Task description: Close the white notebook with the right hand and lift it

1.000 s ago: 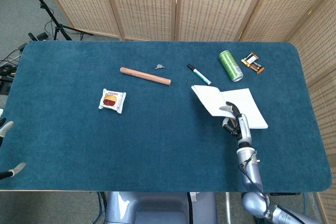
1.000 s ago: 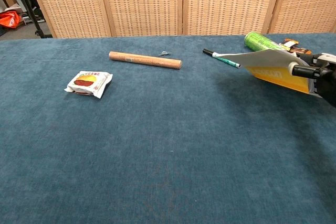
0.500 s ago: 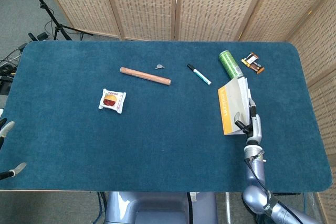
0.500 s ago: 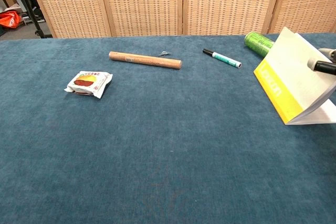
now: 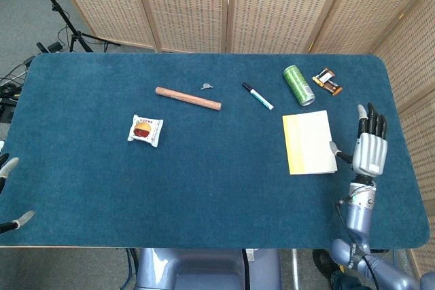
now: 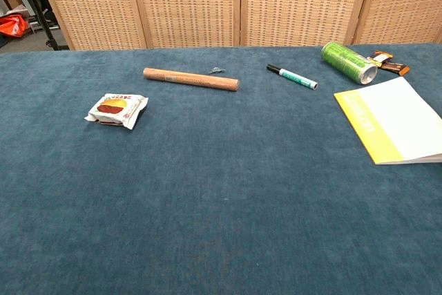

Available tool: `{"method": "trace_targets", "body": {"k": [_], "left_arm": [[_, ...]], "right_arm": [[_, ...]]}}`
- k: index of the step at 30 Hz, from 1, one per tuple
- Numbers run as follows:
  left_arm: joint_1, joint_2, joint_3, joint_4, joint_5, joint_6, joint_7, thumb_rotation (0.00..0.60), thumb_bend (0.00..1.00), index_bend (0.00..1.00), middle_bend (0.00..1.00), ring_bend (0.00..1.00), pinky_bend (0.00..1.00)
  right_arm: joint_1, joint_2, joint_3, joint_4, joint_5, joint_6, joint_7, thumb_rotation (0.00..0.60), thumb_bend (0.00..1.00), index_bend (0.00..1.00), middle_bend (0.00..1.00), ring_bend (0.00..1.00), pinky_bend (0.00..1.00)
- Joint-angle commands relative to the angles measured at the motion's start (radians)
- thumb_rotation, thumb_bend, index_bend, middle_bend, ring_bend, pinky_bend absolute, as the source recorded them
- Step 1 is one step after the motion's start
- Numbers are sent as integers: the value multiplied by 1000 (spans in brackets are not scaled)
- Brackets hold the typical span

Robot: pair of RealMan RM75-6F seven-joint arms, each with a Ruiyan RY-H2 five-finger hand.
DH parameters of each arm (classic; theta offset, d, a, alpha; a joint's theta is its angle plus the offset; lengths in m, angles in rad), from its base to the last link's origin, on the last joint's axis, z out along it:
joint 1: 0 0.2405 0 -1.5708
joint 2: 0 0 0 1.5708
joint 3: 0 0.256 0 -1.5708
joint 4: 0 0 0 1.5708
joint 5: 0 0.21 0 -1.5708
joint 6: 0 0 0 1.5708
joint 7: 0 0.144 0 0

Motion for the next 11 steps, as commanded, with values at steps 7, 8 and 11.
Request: {"method": "trace_targets", "body": {"k": [7,8,11], "left_arm": [[-2,-14,-1,0,-1,-3,36,600,0,0,0,0,0],[-2,-16,-2,-1,-1,-4,42,600,0,0,0,0,0],[-2,-20,-2,-1,3,-1,51,600,0,0,0,0,0]], "right_arm": [[-147,439,-280,-417,-280,93,-1,600,0,0,0,0,0],[-161,467,-294,-451,-291,96,-10,600,0,0,0,0,0],[-196,511,-333,-508,-312,94,-15,600,0,0,0,0,0]]}}
